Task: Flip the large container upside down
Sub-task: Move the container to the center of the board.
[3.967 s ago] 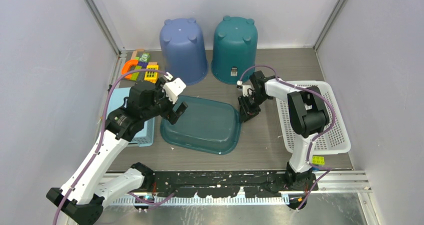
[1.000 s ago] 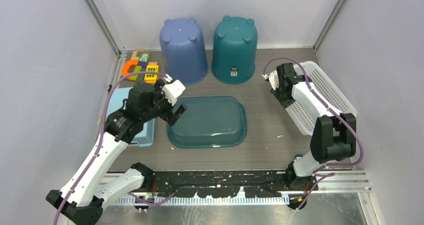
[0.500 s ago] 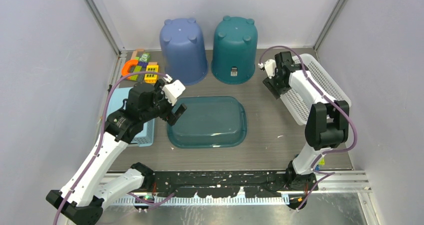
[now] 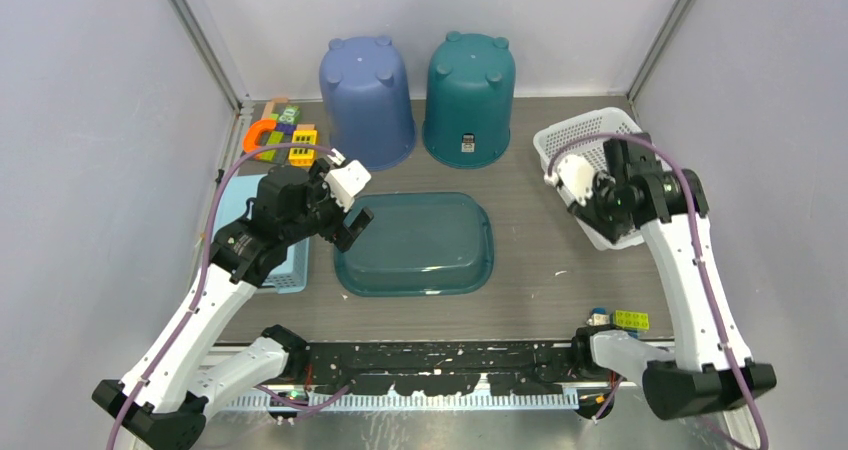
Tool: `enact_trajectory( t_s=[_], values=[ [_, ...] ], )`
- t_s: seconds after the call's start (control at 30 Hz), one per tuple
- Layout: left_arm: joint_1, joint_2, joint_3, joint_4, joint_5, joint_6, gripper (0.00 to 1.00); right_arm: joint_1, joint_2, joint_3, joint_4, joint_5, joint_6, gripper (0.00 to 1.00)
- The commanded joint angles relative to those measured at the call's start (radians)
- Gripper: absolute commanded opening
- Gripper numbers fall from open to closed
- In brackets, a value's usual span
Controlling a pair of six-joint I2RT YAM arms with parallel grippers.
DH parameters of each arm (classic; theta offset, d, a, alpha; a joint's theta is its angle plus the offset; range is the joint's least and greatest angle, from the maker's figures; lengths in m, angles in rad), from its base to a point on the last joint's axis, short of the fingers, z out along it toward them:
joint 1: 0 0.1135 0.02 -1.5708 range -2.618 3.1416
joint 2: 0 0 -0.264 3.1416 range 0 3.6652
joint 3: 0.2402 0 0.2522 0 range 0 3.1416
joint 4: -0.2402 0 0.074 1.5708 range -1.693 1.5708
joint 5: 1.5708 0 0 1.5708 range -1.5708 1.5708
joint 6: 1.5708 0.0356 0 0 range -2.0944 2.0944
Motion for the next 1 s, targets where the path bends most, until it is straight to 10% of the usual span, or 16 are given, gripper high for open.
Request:
enact_trajectory(
  t_s=[0.0,0.17,0.5,0.97],
  values=[
    [0.005,-0.014,0.010,0.025,0.013,0.003,0.89,-0.015,-0.063,-0.130,-0.318,0.090,-0.172,0.38],
    [0.005,-0.014,0.022,0.013,0.015,0.003,0.89,-0.045,-0.136,-0.261,-0.409,0.123,-0.230,0.01],
    [0.005,-0.010,0.024,0.009,0.016,0.003,0.89,-0.100,-0.223,-0.506,-0.402,0.139,-0.396,0.01],
    [0.005,0.007,0.026,0.008,0.005,0.013,0.90,-0.522,0.024,-0.554,-0.296,0.141,-0.736,0.01]
  ],
)
